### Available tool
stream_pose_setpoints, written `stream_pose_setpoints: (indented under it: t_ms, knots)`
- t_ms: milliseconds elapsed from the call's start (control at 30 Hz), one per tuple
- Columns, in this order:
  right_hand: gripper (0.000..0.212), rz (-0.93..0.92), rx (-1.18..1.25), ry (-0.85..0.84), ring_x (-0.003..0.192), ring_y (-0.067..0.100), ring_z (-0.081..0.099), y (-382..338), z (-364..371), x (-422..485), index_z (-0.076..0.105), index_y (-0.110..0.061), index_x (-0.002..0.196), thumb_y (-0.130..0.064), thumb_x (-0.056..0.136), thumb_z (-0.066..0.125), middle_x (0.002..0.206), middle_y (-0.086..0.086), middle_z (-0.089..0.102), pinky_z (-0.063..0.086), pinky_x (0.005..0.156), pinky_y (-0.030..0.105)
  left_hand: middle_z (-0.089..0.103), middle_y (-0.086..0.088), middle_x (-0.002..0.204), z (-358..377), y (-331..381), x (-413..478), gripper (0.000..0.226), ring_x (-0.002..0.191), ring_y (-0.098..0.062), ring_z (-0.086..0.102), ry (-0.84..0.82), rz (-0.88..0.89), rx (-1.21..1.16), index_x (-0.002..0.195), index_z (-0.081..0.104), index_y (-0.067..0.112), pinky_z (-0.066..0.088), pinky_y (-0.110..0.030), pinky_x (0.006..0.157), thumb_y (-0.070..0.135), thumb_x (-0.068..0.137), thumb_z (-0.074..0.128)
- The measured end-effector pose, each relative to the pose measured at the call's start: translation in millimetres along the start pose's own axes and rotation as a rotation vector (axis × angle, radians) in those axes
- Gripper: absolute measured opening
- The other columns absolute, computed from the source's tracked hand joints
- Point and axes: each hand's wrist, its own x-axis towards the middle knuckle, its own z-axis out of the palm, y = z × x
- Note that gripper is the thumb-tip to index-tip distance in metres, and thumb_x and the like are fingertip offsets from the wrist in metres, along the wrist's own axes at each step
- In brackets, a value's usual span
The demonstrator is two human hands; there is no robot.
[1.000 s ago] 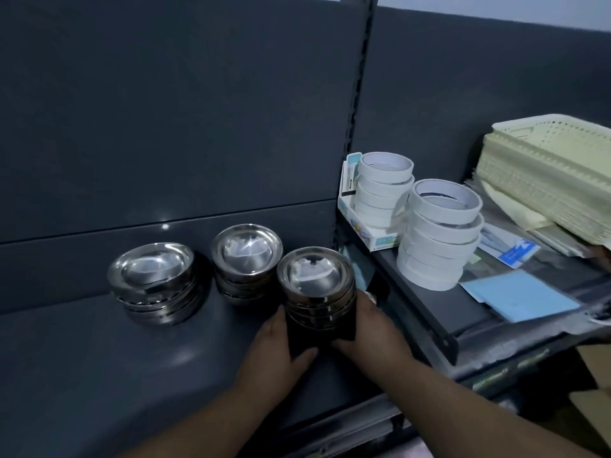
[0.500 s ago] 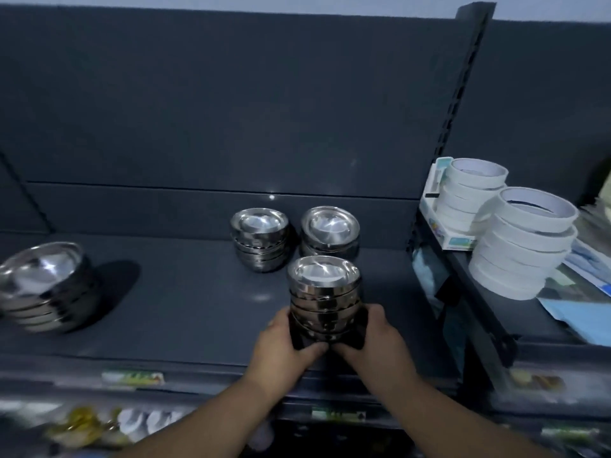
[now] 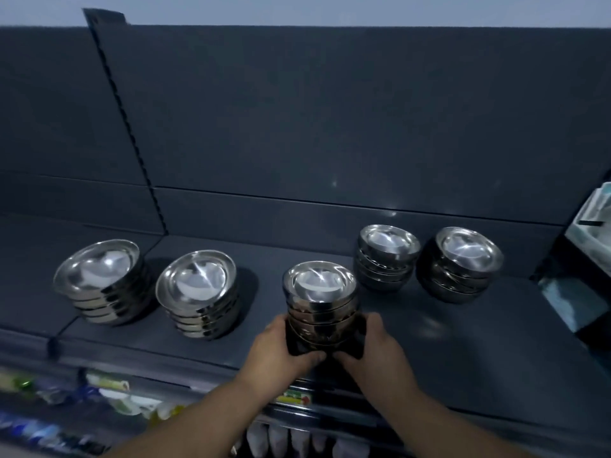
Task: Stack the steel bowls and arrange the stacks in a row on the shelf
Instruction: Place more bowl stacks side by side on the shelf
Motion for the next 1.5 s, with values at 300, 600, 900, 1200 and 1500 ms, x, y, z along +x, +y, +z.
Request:
stream_pose_setpoints:
  t_ms: [300, 600, 900, 1200, 1500]
  knots:
    - [0.073, 0.053, 0.062, 0.068, 0.103, 0.006, 0.061, -24.7, 19.8, -13.8, 0.045, -0.028, 0.117, -0.039, 0.060, 0.088, 0.105, -0.018, 0.061, 0.043, 0.077, 0.015, 0.054, 0.022, 0.113, -29.5, -29.1, 8.8, 0.083, 0.109, 0.002, 0.051, -0.090, 0.086, -0.077, 0.134, 0.041, 0.030, 0.035, -0.008, 0.080, 0.046, 0.064, 0.084]
    - [0.090, -0.008, 0.291, -0.076, 0.125, -0.001, 0.048, -33.2, -9.7, 12.0, 0.041, -0.037, 0.135, -0.036, 0.060, 0.090, 0.129, -0.018, 0.054, 0.037, 0.103, 0.017, 0.058, 0.014, 0.121, -38.0, -18.4, 12.2, 0.072, 0.115, -0.005, 0.054, -0.066, 0.039, -0.243, 0.121, 0.048, 0.037, 0.044, -0.024, 0.097, 0.043, 0.061, 0.086]
    - [0.085, -0.055, 0.277, -0.007, 0.124, -0.002, 0.049, -24.2, -4.8, 5.7, 0.041, -0.036, 0.136, -0.025, 0.066, 0.088, 0.131, -0.018, 0.055, 0.038, 0.103, 0.019, 0.055, 0.008, 0.129, -34.7, -15.7, 11.1, 0.091, 0.115, -0.005, 0.049, -0.008, 0.007, -0.232, 0.134, 0.043, 0.030, 0.036, -0.018, 0.094, 0.023, 0.057, 0.091]
    - [0.098, -0.069, 0.273, -0.035, 0.123, -0.003, 0.047, -23.2, -8.7, 13.0, 0.036, -0.034, 0.140, -0.033, 0.059, 0.091, 0.132, -0.021, 0.052, 0.038, 0.104, 0.019, 0.056, 0.019, 0.123, -38.7, -12.0, 12.9, 0.100, 0.107, 0.016, 0.048, -0.041, 0.023, -0.296, 0.138, 0.037, 0.035, 0.036, -0.004, 0.088, 0.028, 0.054, 0.092]
    - [0.090, -0.112, 0.328, -0.052, 0.115, -0.022, 0.045, -30.5, -17.0, 21.0, 0.041, -0.046, 0.131, -0.021, 0.060, 0.091, 0.122, -0.033, 0.054, 0.035, 0.088, -0.003, 0.057, 0.015, 0.125, -41.9, -6.8, 13.2, 0.095, 0.109, 0.009, 0.049, -0.005, 0.045, -0.319, 0.137, 0.041, 0.031, 0.034, -0.007, 0.090, 0.024, 0.057, 0.092]
